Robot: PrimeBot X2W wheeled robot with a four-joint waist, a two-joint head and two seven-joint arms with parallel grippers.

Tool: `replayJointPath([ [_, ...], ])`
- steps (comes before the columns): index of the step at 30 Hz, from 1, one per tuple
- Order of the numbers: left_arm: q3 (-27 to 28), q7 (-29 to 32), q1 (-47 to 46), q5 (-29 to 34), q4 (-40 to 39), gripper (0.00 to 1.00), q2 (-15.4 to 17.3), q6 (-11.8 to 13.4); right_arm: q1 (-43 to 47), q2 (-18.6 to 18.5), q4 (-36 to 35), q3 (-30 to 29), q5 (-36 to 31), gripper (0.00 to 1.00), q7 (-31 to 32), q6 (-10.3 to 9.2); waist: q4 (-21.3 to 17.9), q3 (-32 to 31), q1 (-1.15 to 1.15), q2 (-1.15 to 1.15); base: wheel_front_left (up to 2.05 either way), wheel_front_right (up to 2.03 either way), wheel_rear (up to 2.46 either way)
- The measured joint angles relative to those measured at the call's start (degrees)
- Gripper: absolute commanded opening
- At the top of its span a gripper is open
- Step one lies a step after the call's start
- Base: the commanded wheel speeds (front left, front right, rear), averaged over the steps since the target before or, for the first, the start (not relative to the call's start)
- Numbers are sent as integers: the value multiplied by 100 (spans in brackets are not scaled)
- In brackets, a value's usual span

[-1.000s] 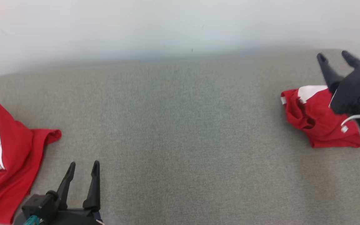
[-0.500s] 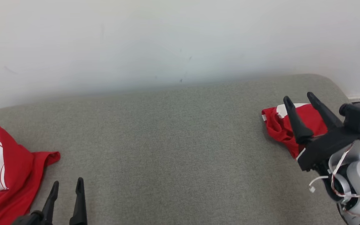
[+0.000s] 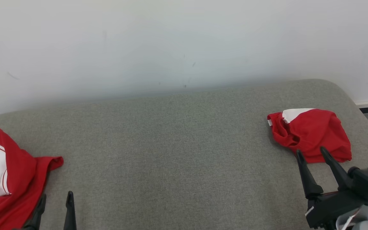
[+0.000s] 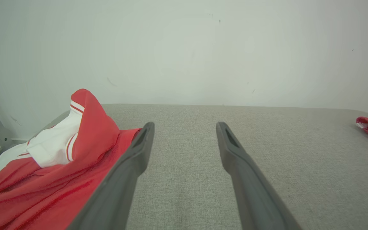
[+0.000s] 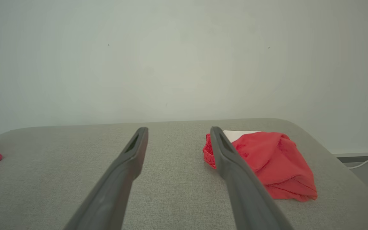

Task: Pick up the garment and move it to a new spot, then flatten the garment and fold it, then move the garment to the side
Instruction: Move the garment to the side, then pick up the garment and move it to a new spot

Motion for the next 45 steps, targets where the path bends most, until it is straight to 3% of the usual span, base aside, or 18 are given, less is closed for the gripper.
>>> replayJointPath([
  [18, 180, 154, 151, 103, -192, 100, -41, 133, 716, 645, 297, -982, -431, 100, -455, -8, 43, 45, 0, 0, 0, 0, 0],
  [34, 140, 314, 139, 175, -349, 100, -11, 178, 740, 787, 252, -1173, -777, 100, -474, -8, 46, 76, 0, 1, 0, 0, 0],
  [45, 142, 461, 72, 281, -401, 100, -45, 180, 842, 854, 214, -1255, -835, 100, -434, -8, 454, 104, 0, 1, 0, 0, 0],
])
